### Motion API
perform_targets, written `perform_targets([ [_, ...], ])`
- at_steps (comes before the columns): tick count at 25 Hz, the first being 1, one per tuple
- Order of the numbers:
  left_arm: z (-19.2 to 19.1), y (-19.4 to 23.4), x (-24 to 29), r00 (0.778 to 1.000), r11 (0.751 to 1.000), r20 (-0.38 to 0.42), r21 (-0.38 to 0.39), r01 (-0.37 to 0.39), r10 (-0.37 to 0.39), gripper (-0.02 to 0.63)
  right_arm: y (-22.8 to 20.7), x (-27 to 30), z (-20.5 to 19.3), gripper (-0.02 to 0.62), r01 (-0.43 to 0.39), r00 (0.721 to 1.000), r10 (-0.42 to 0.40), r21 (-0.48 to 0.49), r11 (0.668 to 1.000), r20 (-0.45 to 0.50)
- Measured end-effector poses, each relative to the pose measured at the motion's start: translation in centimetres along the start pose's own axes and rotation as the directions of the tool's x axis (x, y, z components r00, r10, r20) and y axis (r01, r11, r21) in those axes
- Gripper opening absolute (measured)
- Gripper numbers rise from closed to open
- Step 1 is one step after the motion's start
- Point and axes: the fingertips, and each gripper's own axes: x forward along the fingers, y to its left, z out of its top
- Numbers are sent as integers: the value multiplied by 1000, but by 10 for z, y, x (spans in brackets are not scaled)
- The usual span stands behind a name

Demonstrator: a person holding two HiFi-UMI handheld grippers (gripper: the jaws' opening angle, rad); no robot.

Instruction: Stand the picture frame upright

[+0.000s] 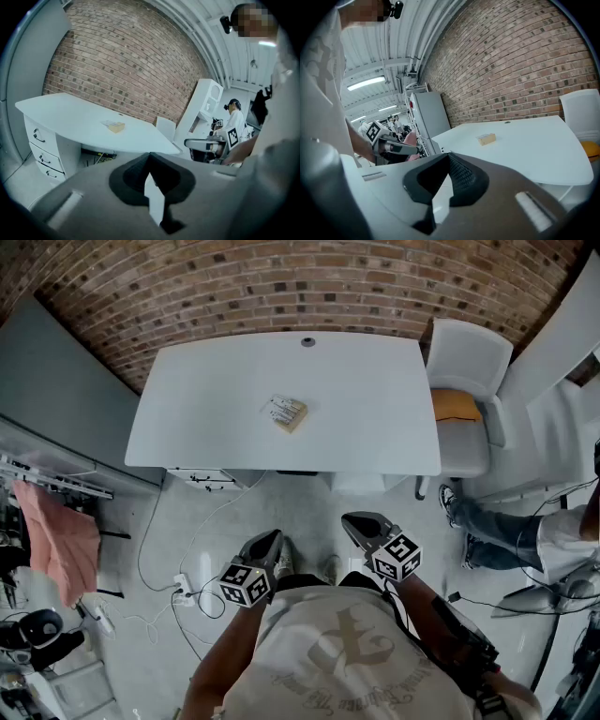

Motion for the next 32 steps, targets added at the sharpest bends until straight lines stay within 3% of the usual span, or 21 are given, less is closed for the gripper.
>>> perform_targets([
  [10,12,37,-19,999,999,-2,-9,38,-38,3,19,38,9,8,33,999,-33,14,999,7],
  [20,35,83,-16,989,990,-42,7,140,-139,3,21,82,32,8,131,990,-132,37,991,52],
  [32,69,129,-3,964,966,-82,34,257,-254,3,16,102,58,8,300,950,-303,48,953,80],
])
